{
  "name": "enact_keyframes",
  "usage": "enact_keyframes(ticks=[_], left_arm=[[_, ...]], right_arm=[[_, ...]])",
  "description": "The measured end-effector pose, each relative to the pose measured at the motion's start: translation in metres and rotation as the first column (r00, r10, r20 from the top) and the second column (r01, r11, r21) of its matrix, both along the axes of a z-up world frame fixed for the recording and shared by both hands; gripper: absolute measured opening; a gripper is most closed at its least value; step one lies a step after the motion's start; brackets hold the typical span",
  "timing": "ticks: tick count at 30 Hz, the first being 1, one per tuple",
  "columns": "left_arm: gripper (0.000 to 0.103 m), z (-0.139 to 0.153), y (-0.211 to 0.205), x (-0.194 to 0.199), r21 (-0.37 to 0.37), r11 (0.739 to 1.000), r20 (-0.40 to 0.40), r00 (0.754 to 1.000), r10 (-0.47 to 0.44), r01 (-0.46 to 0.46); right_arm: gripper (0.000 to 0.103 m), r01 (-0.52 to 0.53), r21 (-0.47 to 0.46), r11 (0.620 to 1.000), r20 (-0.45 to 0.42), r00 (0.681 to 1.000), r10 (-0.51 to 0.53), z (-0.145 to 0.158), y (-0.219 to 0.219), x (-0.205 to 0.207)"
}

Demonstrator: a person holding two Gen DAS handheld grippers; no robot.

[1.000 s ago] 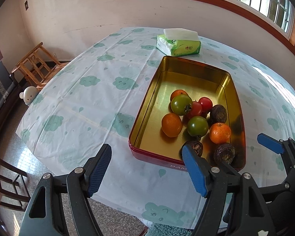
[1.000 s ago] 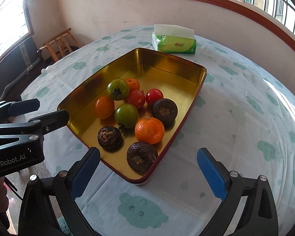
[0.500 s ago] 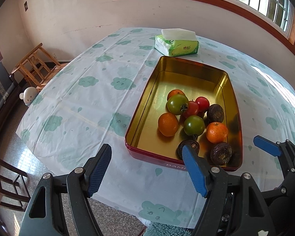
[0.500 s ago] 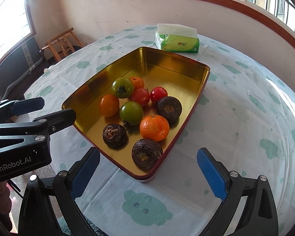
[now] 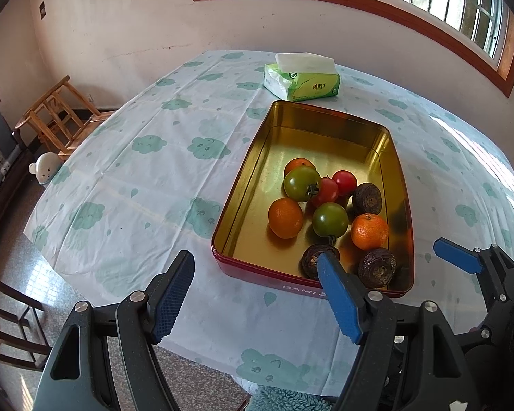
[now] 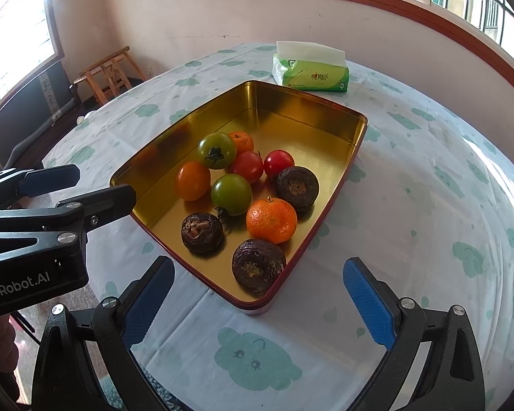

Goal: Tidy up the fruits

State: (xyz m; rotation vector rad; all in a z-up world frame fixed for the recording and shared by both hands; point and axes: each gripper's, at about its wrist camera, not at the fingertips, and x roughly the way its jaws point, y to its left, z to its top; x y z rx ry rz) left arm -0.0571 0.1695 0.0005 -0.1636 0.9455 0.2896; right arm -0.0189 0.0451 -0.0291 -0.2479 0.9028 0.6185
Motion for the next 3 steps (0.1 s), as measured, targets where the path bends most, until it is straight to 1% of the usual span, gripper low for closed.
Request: enact_keyframes(ticks=[3], left_arm=[[0.072, 0.0006, 0.0001, 0.0003, -0.011, 1.0, 0.001, 1.0, -0.003, 0.003]], right_arm=[[0.099, 0.002, -0.004, 1.0, 0.001, 1.0, -0.002, 0.0008, -0.0001, -0.0003]])
